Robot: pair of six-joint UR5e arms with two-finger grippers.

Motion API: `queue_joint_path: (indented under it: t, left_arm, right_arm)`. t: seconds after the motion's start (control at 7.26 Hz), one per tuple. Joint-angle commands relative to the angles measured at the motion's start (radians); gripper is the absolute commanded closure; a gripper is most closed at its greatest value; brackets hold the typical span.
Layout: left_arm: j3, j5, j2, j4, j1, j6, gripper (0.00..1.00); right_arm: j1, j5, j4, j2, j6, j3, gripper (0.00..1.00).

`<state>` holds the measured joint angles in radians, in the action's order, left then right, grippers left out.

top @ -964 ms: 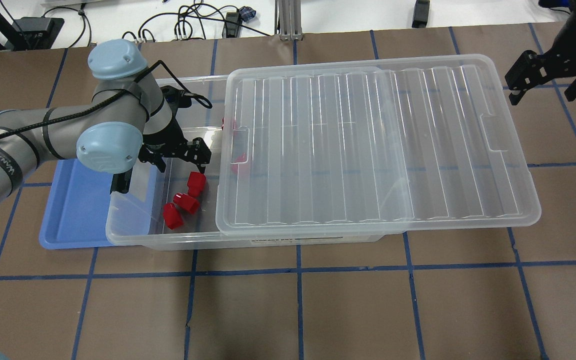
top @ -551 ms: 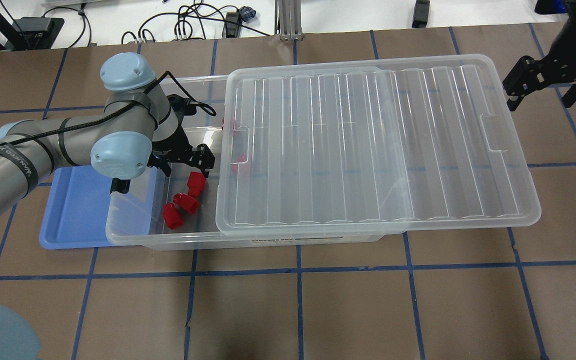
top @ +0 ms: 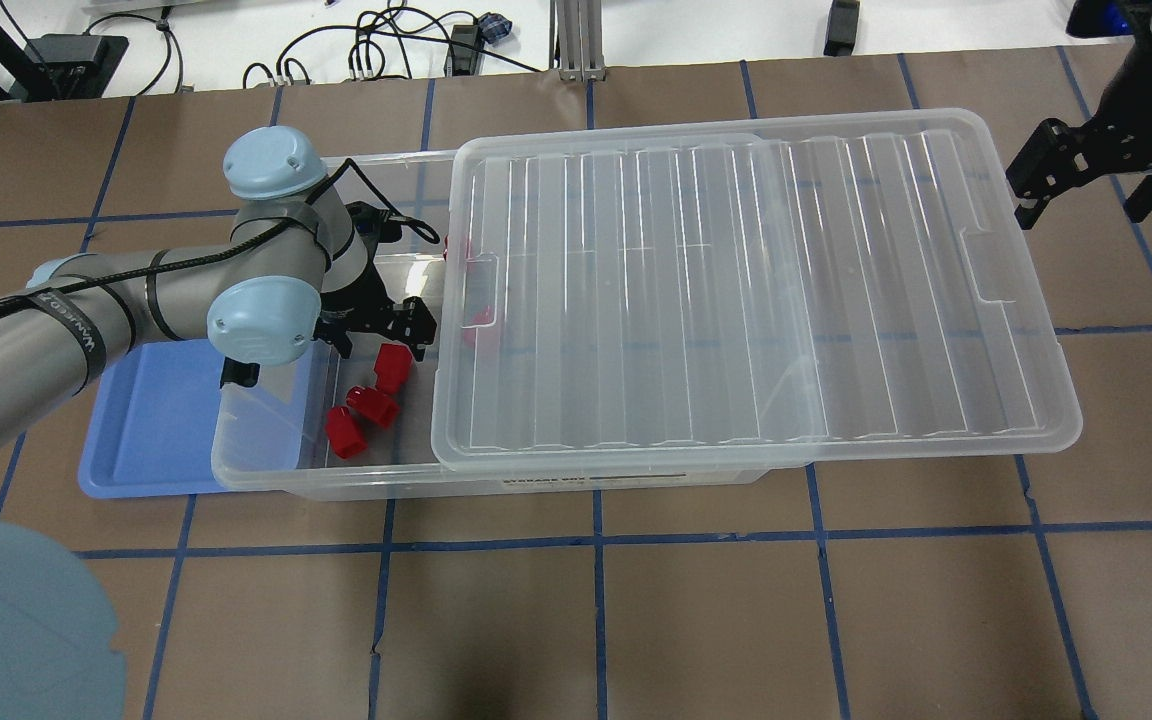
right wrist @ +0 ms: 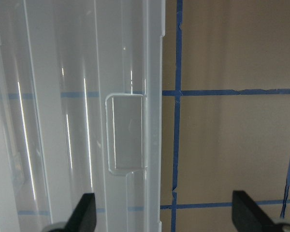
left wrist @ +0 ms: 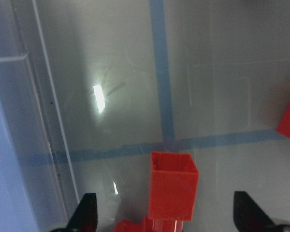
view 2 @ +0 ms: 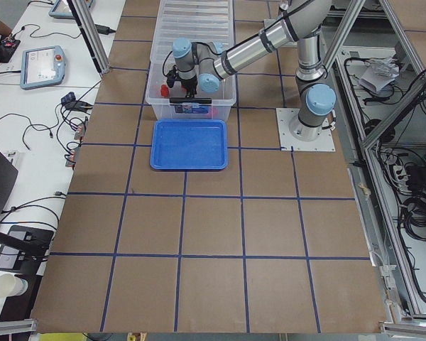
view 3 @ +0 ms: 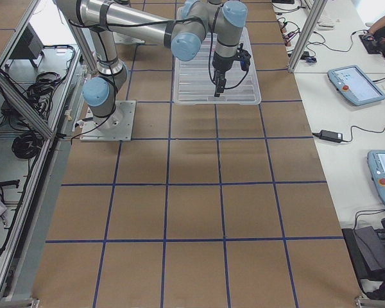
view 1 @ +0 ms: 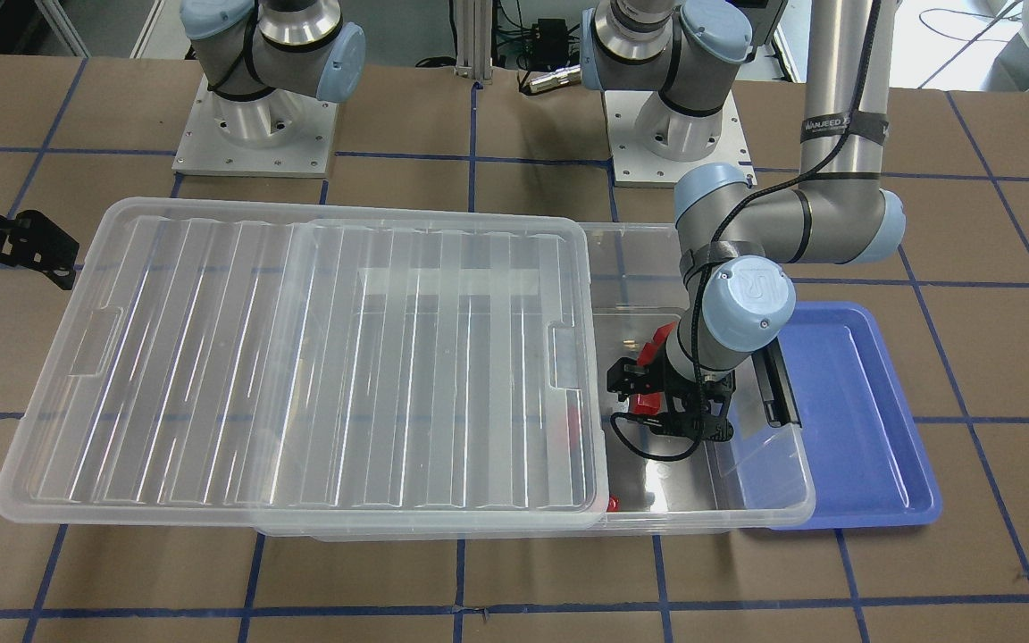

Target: Place red block in blue tray from box

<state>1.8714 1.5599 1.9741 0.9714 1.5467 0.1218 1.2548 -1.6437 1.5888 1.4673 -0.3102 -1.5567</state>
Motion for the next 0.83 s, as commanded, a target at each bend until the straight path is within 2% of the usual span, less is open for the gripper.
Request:
queue_joint_path:
  t: [0.0, 0.14, 0.28, 0.69]
  left_arm:
    - [0.030, 0.002, 0.019, -0.023, 0.001, 0.001, 0.10]
    - [0.055, 0.002, 0.012, -0.029, 0.003, 0.007, 0.42]
    - [0.048, 0.002, 0.002, -0.033, 0.003, 0.007, 0.90]
    - [0.028, -0.001, -0.012, -0.039, 0.004, 0.004, 0.97]
  right_arm:
    - [0.000, -0.002, -0.003, 0.002, 0.002, -0.002, 0.00]
    - [0.000, 0.001, -0.009, 0.004, 0.002, -0.006, 0.00]
    - [0.000, -0.001, -0.001, 0.011, 0.000, -0.005, 0.00]
    - [0.000, -0.001, 0.000, 0.007, -0.007, -0.005, 0.00]
